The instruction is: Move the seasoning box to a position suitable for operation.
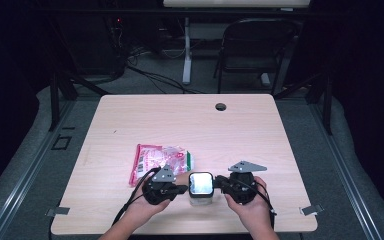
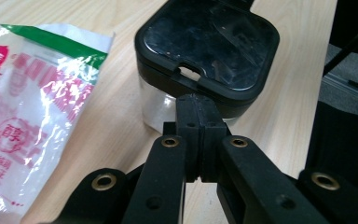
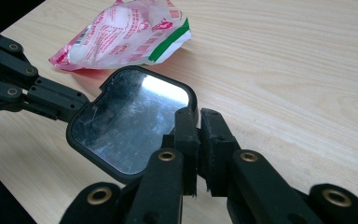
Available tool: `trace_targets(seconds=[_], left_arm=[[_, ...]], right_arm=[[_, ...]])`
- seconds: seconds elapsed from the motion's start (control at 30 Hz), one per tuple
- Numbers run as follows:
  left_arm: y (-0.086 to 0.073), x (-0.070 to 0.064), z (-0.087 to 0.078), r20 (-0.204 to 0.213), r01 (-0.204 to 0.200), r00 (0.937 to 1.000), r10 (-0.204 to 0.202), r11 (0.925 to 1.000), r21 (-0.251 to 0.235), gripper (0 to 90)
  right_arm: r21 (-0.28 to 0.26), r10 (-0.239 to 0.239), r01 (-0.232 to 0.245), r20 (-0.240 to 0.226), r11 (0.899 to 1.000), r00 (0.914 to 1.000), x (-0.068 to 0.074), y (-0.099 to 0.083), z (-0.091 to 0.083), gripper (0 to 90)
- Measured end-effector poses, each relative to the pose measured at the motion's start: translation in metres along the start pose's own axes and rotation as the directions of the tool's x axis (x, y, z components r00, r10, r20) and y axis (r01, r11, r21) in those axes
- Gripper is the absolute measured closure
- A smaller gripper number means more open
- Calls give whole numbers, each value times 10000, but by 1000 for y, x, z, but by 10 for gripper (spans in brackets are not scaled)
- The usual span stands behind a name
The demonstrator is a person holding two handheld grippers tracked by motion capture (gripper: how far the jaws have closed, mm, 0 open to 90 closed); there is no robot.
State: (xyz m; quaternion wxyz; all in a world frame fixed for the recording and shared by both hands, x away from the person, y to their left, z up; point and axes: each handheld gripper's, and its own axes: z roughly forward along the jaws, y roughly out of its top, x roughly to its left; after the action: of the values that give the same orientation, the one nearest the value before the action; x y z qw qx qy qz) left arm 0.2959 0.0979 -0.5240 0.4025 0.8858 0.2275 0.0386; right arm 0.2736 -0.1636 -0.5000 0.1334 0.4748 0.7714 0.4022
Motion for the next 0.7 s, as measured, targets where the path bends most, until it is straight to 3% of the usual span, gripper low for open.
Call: trace_targets(seconds=[0.5, 0.7], left_arm=[[2, -2, -3, 270, 29, 9996, -20, 9994, -340, 900], [2, -3, -3, 195, 4, 9998, 3, 9992, -389, 900]], right_arm=[[-107, 99, -99, 53, 9999, 9999, 1, -2, 0, 864], [-109, 35, -34, 111, 9999, 9999, 1, -2, 0, 863]])
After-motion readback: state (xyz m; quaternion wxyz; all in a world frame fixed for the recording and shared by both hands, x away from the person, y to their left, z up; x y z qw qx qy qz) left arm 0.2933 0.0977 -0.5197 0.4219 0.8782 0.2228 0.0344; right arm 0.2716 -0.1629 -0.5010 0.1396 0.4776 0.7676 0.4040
